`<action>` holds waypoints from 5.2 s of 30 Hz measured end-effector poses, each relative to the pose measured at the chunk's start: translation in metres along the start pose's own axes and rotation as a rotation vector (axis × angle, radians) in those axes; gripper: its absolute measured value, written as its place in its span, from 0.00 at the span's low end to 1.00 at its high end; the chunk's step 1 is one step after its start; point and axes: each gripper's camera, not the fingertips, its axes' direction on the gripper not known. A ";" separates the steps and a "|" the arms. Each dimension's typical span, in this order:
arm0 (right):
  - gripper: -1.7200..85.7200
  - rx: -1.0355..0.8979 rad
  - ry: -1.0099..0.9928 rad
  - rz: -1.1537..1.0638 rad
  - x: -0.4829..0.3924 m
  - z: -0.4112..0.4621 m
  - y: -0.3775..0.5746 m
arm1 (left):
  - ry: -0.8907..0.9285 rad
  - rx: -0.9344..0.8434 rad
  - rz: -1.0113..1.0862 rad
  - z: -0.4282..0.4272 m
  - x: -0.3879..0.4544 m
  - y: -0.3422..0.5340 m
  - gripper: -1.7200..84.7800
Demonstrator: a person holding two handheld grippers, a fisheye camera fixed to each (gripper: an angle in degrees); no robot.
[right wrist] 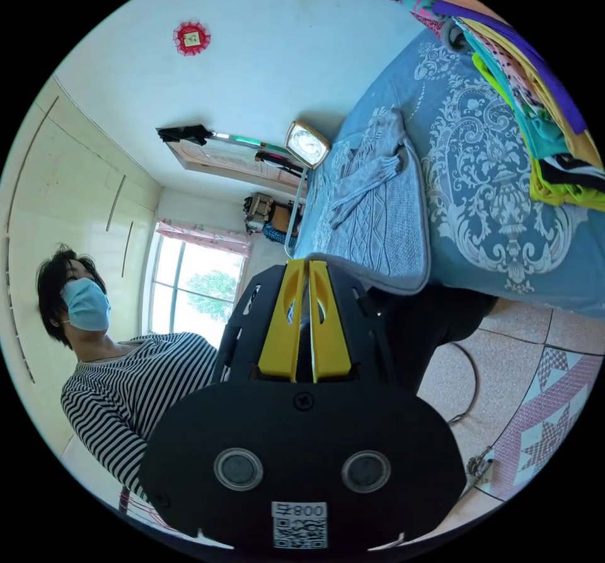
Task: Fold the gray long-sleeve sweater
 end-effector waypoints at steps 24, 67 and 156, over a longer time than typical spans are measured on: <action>0.03 -0.064 0.054 0.295 0.135 0.129 -0.231 | -0.170 0.051 -0.205 0.007 -0.004 -0.269 0.04; 0.11 -0.194 0.285 0.262 0.053 0.041 -0.277 | -0.446 -0.014 -0.289 -0.089 0.145 -0.286 0.11; 0.08 -0.379 0.978 -0.259 -0.294 0.041 -0.415 | -1.134 -0.504 0.208 0.068 0.516 -0.173 0.04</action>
